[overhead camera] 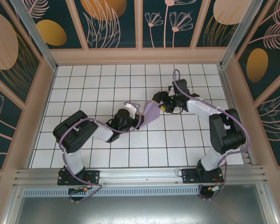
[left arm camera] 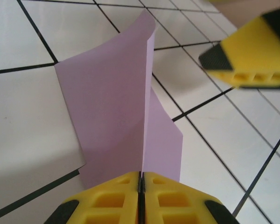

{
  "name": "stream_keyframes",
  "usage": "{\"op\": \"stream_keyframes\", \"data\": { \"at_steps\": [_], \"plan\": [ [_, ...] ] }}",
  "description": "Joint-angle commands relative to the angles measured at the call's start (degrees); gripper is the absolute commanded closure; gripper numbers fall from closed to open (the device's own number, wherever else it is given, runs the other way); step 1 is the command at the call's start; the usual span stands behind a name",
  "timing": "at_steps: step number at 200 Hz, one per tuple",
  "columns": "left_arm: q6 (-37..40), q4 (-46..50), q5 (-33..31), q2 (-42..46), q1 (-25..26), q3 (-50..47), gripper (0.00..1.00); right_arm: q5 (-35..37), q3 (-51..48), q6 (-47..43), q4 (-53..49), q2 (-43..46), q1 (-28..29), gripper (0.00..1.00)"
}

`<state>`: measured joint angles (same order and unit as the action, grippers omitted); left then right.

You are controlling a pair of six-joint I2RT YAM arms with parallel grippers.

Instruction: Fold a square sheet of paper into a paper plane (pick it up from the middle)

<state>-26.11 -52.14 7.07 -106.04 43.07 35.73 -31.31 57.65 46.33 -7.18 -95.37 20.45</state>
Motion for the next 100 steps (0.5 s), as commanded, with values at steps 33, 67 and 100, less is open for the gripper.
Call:
{"op": "stream_keyframes", "data": {
  "at_steps": [33,67,100],
  "plan": [
    [-8.43,-6.72,0.77,-0.55,-0.01,-1.22,0.87,-2.71,-3.51,-4.82,6.77,-1.17,1.51,0.37],
    [-8.70,-6.64,0.12,-0.92,-0.01,-1.54,0.87,-3.02,-5.95,-5.74,9.90,-3.20,1.67,0.45],
    [-10.03,-6.27,1.12,-2.03,-0.05,-0.49,0.87,-2.20,-5.98,-4.73,9.94,-5.06,1.62,0.53]
  ]
}}
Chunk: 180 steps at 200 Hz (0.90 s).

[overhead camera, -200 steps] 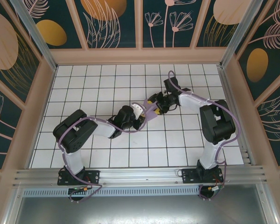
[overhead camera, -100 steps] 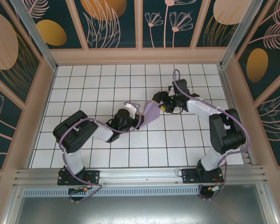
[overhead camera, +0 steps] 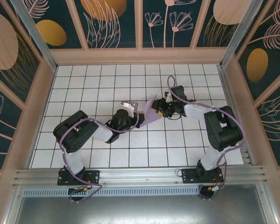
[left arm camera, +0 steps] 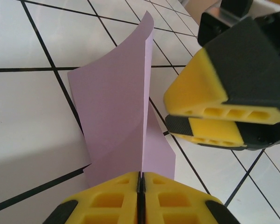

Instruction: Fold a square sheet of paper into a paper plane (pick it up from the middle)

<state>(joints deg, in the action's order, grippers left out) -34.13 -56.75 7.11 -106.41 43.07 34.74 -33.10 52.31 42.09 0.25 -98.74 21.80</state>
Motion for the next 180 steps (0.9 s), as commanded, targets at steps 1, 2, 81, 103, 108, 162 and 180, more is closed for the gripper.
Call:
{"op": "stream_keyframes", "data": {
  "at_steps": [1,2,81,103,108,162,180],
  "plan": [
    [-2.13,-1.68,1.11,-1.68,-0.03,0.54,0.87,-0.35,-0.64,-0.46,2.54,-1.75,0.26,0.53],
    [-2.15,-1.60,1.13,-1.73,0.03,0.52,0.87,-0.32,-0.64,-0.44,2.50,-1.87,0.30,0.53],
    [-6.93,-4.40,4.06,-4.57,0.17,1.46,0.86,1.28,-0.94,1.20,1.43,-5.98,0.53,0.75],
    [-6.30,-3.91,4.40,-4.43,0.24,1.76,0.80,1.46,-1.02,1.42,1.47,-6.12,0.71,0.75],
    [-5.95,-3.44,4.34,-4.16,0.24,1.73,0.78,1.53,-1.03,1.42,1.55,-6.15,0.70,0.75],
    [-0.40,0.67,3.65,-0.63,0.85,0.49,0.56,1.90,-0.23,1.29,0.46,-6.65,0.77,0.74],
    [0.97,1.04,1.97,0.58,1.41,-0.28,0.54,1.90,-0.08,1.33,0.29,-6.78,0.76,0.75]
  ]
}}
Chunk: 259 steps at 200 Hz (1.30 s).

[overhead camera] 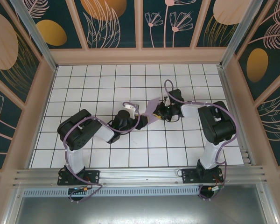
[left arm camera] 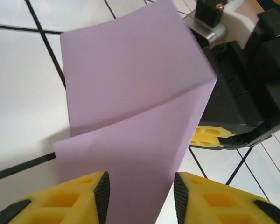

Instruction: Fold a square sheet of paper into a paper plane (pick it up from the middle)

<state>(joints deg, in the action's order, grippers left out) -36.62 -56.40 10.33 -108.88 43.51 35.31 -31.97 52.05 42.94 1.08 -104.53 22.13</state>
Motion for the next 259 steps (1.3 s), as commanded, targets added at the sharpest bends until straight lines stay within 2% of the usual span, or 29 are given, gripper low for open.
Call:
{"op": "stream_keyframes", "data": {
  "at_steps": [1,20,86,187,225,259],
  "plan": [
    [3.56,0.82,-1.35,3.10,1.06,-0.89,0.54,0.76,0.21,0.48,-0.55,-0.96,0.40,0.74],
    [5.06,2.59,-3.67,2.94,1.87,-0.84,0.54,0.59,0.35,0.63,-0.64,-1.21,0.40,0.75],
    [8.04,4.19,-5.84,0.44,3.95,0.34,0.55,-1.20,1.35,0.57,-1.07,-1.04,0.46,0.74],
    [12.42,6.30,-8.76,-1.64,4.41,3.37,0.70,-4.86,2.66,0.48,-1.70,1.87,0.72,0.71],
    [14.49,5.17,-8.10,-0.66,4.42,2.26,0.58,-6.25,2.90,0.99,-1.24,2.90,0.73,0.71],
    [16.26,2.15,-7.06,-0.02,4.41,1.05,0.53,-6.62,2.96,1.34,-1.09,3.29,0.78,0.71]
  ]
}}
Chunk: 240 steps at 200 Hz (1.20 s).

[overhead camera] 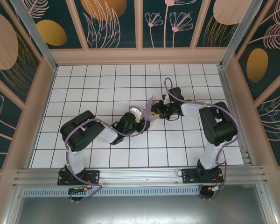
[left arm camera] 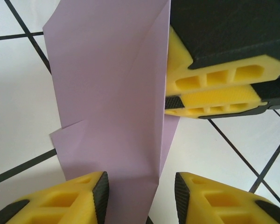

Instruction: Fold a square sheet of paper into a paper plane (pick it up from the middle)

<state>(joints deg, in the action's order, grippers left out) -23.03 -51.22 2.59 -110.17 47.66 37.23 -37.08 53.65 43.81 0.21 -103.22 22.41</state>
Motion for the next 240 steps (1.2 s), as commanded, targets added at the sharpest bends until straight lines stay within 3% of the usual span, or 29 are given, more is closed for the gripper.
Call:
{"op": "stream_keyframes", "data": {
  "at_steps": [1,116,156,240],
  "plan": [
    [2.74,-3.02,0.63,1.18,0.25,-0.86,0.53,-1.50,1.33,0.47,-0.21,1.97,0.51,0.71],
    [7.62,-6.28,0.68,0.16,0.25,-1.22,0.44,-2.21,1.85,1.03,-0.37,2.54,0.38,0.67],
    [8.24,-4.45,-2.99,-0.20,0.29,-0.08,0.60,-2.29,2.04,1.09,-0.56,2.45,0.39,0.67],
    [9.87,-2.74,-3.82,-0.14,0.32,0.84,0.94,-1.84,1.92,-0.53,-1.84,3.02,-0.23,0.68]
  ]
}}
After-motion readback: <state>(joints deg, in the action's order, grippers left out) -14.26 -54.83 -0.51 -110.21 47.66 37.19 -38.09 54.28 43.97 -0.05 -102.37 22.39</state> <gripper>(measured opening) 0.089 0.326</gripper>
